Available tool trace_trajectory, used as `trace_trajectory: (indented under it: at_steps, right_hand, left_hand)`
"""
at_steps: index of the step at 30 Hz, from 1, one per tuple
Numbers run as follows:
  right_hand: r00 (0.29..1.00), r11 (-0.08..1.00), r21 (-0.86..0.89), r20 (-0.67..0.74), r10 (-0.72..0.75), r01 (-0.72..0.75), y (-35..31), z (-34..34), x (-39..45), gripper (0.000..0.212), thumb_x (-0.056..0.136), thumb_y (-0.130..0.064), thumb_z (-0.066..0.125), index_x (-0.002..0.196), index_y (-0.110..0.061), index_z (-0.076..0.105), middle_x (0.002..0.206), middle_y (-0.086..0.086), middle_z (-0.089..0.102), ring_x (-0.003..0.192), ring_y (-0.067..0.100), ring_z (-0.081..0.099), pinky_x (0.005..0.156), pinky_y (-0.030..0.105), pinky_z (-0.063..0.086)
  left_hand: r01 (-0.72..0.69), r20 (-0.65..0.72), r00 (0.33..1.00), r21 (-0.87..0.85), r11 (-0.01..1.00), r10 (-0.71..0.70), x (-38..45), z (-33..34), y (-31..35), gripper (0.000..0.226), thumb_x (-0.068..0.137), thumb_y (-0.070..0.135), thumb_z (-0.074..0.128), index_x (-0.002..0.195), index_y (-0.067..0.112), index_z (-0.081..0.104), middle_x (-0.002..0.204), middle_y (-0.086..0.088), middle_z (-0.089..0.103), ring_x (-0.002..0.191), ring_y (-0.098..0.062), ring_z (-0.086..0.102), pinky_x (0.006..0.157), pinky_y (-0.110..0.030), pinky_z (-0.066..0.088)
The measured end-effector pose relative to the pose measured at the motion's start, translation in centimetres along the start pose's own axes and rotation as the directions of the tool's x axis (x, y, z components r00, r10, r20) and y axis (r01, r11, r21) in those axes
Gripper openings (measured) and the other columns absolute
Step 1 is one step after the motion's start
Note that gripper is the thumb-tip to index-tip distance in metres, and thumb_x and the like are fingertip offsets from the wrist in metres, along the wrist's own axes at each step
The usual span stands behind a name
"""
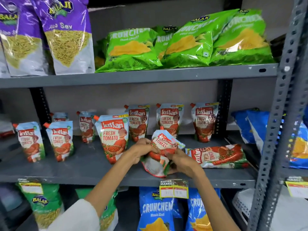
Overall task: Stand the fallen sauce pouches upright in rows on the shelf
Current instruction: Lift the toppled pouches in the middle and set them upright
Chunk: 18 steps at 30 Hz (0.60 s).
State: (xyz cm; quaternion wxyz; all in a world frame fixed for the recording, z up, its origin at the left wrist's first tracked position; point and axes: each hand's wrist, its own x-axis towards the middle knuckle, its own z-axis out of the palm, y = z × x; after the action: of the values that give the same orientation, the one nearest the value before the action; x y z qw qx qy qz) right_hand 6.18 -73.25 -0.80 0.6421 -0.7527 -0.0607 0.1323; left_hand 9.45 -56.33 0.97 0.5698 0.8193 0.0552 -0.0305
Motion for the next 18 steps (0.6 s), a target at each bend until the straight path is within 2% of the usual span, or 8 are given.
trace_trajectory:
  at_steps: [2,5,9,11,13,15,17,18]
  right_hand:
    - [0.995,0.993,-0.069,-0.031,-0.097,0.095,-0.6,-0.2,0.8,0.042,0.097,-0.022,0.059,0.136,-0.014,0.045,0.126,0.01,0.064,0.114,0.028,0.063,0.095,0.053,0.054]
    - [0.954,0.935,-0.229,-0.069,-0.292,0.269,-2.4,-0.3,2.1,0.062,0.097,-0.009,0.053,0.149,-0.013,0.019,0.128,-0.001,0.054,0.116,0.014,0.053,0.1,0.032,0.046]
    - [0.848,0.828,-0.33,-0.124,-0.515,0.454,-3.6,0.0,4.0,0.056,0.092,0.005,0.047,0.137,-0.012,0.017,0.133,0.009,0.051,0.118,0.018,0.053,0.097,0.031,0.046]
    - [0.817,0.784,-0.373,-0.108,-0.567,0.495,-2.8,0.5,4.9,0.059,0.09,0.007,0.046,0.137,-0.012,0.016,0.134,0.007,0.048,0.124,0.02,0.052,0.103,0.035,0.047]
    - [0.822,0.754,-0.409,-0.017,-0.569,0.513,-0.8,0.8,5.8,0.069,0.091,0.008,0.046,0.147,-0.009,0.009,0.142,0.006,0.043,0.133,0.019,0.044,0.111,0.036,0.04]
    - [0.837,0.753,-0.425,0.017,-0.547,0.501,1.3,0.9,6.6,0.07,0.095,0.004,0.047,0.151,-0.012,0.008,0.146,0.003,0.039,0.136,0.017,0.038,0.114,0.028,0.034]
    - [0.846,0.784,-0.381,-0.007,-0.533,0.491,2.4,0.9,7.4,0.068,0.097,-0.001,0.05,0.15,-0.022,0.013,0.141,-0.005,0.04,0.132,0.012,0.04,0.106,0.015,0.033]
    - [0.848,0.794,-0.364,-0.019,-0.53,0.488,2.5,0.9,7.8,0.068,0.097,-0.002,0.05,0.151,-0.022,0.013,0.139,-0.007,0.041,0.131,0.01,0.041,0.103,0.012,0.032]
  left_hand:
    - [-0.091,-0.079,0.993,-0.083,0.992,0.085,-0.7,-0.5,0.0,0.052,0.073,0.003,0.083,0.116,0.015,0.056,0.113,-0.007,0.067,0.106,-0.021,0.066,0.093,-0.036,0.056]
    - [-0.294,-0.155,0.951,-0.17,0.941,0.269,-0.8,-1.2,0.2,0.06,0.073,0.007,0.085,0.121,0.016,0.05,0.116,-0.003,0.066,0.109,-0.018,0.064,0.095,-0.037,0.055]
    - [-0.522,-0.23,0.844,-0.149,0.84,0.484,0.5,-1.8,0.4,0.06,0.076,0.008,0.083,0.121,0.019,0.044,0.119,0.003,0.065,0.114,-0.011,0.064,0.093,-0.031,0.055]
    - [-0.567,-0.255,0.809,-0.102,0.817,0.529,1.4,-1.9,-0.5,0.063,0.078,0.01,0.082,0.125,0.015,0.041,0.123,0.001,0.064,0.117,-0.01,0.064,0.091,-0.026,0.056]
    - [-0.563,-0.273,0.807,-0.089,0.822,0.523,2.5,-1.6,-3.0,0.067,0.08,0.01,0.081,0.132,0.009,0.038,0.129,-0.005,0.062,0.122,-0.016,0.063,0.095,-0.03,0.057]
    - [-0.525,-0.269,0.835,-0.13,0.841,0.48,3.5,-1.2,-5.7,0.063,0.081,0.014,0.08,0.13,0.012,0.041,0.131,-0.008,0.063,0.122,-0.023,0.063,0.092,-0.031,0.058]
    - [-0.508,-0.278,0.849,-0.189,0.841,0.45,4.1,-1.2,-6.9,0.058,0.081,0.019,0.081,0.126,0.017,0.045,0.13,-0.01,0.064,0.119,-0.024,0.066,0.086,-0.025,0.06]
    - [-0.506,-0.285,0.849,-0.196,0.84,0.446,4.4,-1.3,-7.0,0.058,0.081,0.02,0.081,0.127,0.016,0.046,0.129,-0.01,0.064,0.118,-0.024,0.067,0.086,-0.025,0.06]
